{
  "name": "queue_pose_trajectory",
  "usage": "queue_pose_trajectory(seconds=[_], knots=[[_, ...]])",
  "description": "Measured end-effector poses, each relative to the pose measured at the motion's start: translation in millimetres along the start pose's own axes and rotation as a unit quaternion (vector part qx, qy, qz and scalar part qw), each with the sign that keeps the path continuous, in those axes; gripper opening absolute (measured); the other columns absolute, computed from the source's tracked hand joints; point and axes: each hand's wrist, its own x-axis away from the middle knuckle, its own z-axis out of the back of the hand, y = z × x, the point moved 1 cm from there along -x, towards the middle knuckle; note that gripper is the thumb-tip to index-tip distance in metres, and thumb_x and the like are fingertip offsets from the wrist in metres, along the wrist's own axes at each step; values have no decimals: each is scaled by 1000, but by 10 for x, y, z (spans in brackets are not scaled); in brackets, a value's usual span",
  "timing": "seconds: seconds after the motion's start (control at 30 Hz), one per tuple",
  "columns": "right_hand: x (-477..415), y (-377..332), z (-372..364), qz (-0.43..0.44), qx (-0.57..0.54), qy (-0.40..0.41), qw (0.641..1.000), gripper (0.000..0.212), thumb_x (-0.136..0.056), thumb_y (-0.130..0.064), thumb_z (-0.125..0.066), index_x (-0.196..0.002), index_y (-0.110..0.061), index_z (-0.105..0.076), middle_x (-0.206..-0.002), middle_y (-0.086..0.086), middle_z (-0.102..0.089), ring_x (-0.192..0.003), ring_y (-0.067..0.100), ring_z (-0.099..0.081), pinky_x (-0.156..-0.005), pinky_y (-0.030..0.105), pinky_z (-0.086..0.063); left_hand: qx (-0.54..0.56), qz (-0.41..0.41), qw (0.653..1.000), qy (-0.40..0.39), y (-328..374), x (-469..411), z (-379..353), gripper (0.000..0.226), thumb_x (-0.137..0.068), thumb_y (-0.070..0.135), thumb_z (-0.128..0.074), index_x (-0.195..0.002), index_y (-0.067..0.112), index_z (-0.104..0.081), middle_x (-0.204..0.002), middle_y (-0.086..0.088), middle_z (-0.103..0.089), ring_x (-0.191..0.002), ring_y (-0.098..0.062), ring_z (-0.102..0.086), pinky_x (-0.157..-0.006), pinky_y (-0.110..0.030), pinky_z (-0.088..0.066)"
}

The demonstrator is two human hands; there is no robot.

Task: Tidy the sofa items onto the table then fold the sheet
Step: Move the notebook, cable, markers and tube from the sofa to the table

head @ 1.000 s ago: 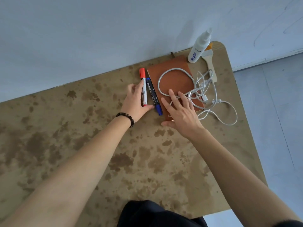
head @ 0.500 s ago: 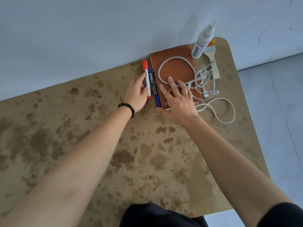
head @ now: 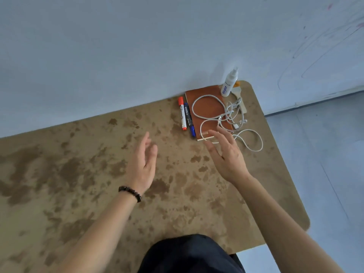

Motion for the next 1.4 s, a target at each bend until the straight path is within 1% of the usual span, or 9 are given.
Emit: queue_pose_trajectory(seconds=[0.23, 0.33, 0.47, 0.67, 0.83, 0.97, 1.07, 1.2, 1.4], knots=[[1697, -407, 75, -52, -59, 75, 994, 49, -94, -46, -54, -139, -28, -48, -132, -15, -53, -124, -1, -48, -102, 28, -43, 97, 88, 985, 112, -458, 1638, 919, 55, -94, 43, -48, -145, 26, -36, -126, 8, -55, -114, -8, -55, -92, -26, -43], [2199, -498, 97, -51, -80, 67, 993, 54, -89, -48, -56, -139, -30, -48, -132, -16, -54, -124, -1, -49, -100, 30, -44, 150, 125, 966, 167, -620, 2215, 1072, 56, -91, 40, -52, -143, 27, -37, -122, 9, -56, -109, 3, -55, -90, -23, -43], [2396, -651, 200, -8, -83, 46, 995, 55, -84, -53, -56, -136, -36, -49, -126, -28, -53, -120, 1, -52, -95, 27, -47, 182, 135, 943, 245, -682, 2843, 1209, 54, -91, 35, -55, -142, 30, -38, -123, 13, -57, -110, 7, -55, -88, -22, -43], [2315, -892, 198, 138, -96, -33, 985, 59, -86, -45, -59, -140, -28, -43, -126, -17, -54, -116, 3, -54, -88, 28, -50, 161, 200, 884, 389, -571, 3793, 1087, 56, -88, 42, -56, -140, 31, -39, -118, 15, -58, -106, 6, -56, -74, -11, -47], [2536, -742, -32, 207, -104, -141, 963, 65, -85, -50, -60, -143, -35, -35, -125, -18, -49, -113, -3, -53, -84, 22, -47, 113, 289, 807, 503, -384, 4943, 652, 52, -91, 27, -56, -140, 23, -40, -120, 7, -56, -108, -2, -56, -87, -27, -44], [2980, -689, -367, 231, -61, -267, 934, 68, -83, -54, -60, -143, -34, -34, -122, -13, -46, -104, 11, -57, -82, 37, -51, 79, 369, 739, 559, -237, 6000, 247, 53, -91, 24, -58, -140, 23, -39, -124, 7, -55, -109, -9, -56, -87, -25, -44], [3467, -893, -560, 272, -59, -336, 900, 76, -76, -62, -57, -141, -29, -35, -120, -13, -43, -105, 10, -54, -85, 36, -49, 87, 405, 661, 626, -79, 6825, 28, 54, -91, 21, -61, -140, 26, -39, -124, 8, -56, -110, -8, -57, -83, -20, -43], [4279, -1324, -875, 343, -63, -413, 841, 69, -75, -63, -59, -136, -43, -33, -121, -17, -45, -105, -2, -54, -75, 21, -47, 92, 432, 550, 708, -30, 7837, -266, 57, -89, 24, -62, -141, 29, -39, -127, 9, -54, -109, -3, -57, -80, -19, -43], [5971, -1872, -1445, 446, -69, -504, 737, 65, -81, -50, -60, -140, -33, -40, -127, -19, -45, -115, -8, -50, -88, 26, -47, 122, 440, 402, 794, -282, 9332, -701, 57, -89, 27, -63, -140, 32, -40, -131, 14, -51, -107, 10, -55, -75, -16, -42]])
